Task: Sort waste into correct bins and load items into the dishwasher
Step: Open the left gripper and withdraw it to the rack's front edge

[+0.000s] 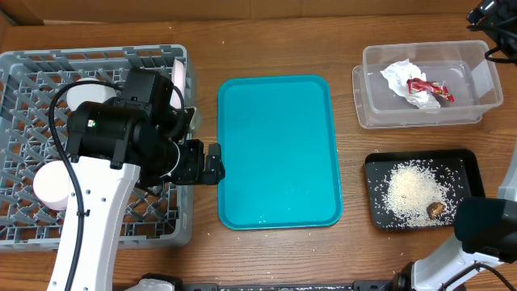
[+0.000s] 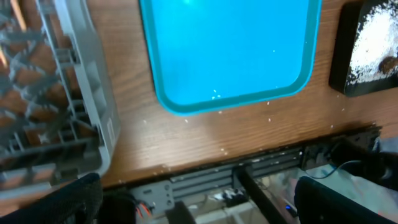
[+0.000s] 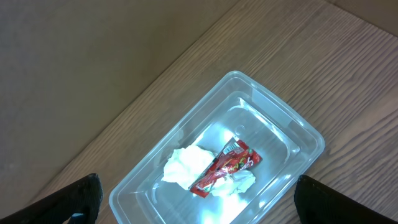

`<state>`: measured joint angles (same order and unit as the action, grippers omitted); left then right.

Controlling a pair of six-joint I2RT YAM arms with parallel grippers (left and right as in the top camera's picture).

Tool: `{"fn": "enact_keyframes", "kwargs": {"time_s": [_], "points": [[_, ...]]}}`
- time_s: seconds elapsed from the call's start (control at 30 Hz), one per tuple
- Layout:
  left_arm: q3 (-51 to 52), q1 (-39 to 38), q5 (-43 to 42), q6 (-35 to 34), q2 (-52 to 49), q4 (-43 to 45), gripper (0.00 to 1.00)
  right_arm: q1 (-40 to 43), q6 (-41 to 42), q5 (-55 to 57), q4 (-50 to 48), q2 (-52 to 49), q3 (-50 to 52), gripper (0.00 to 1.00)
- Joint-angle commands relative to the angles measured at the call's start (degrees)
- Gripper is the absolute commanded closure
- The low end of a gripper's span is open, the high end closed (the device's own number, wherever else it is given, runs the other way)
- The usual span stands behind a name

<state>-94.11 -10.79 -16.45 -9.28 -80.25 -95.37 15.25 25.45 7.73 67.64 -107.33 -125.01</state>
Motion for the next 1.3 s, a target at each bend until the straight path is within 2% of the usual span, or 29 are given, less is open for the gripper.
{"fn": "enact_keyframes", "kwargs": {"time_s": [0.0,0.27,0.47,0.7,1.03,1.27], "points": [[1.2,-0.2,0.3,7.5,1.0,1.9,0.00,0.0,0.1,0.1,-0.2,0.5,0.2,0.00],[10.4,-0.2,1.6,10.8,1.2,10.7,0.00,0.0,0.1,0.1,-0.2,0.5,0.2,0.00],[23.8,-0.1,1.6,19.6,4.3,27.9,0.00,0.0,0.1,0.1,-0.2,0.5,0.2,0.00],[42.1,0.9,1.8,19.8,19.3,47.4,0.00,0.0,0.1,0.1,-0.2,0.5,0.2,0.00],[59.4,8.8,1.4,19.3,43.1,63.3,0.00,0.0,0.1,0.1,-0.2,0.5,0.2,0.00],[73.3,13.4,1.7,14.8,58.7,76.6,0.00,0.0,0.1,0.1,-0.2,0.5,0.2,0.00]]}}
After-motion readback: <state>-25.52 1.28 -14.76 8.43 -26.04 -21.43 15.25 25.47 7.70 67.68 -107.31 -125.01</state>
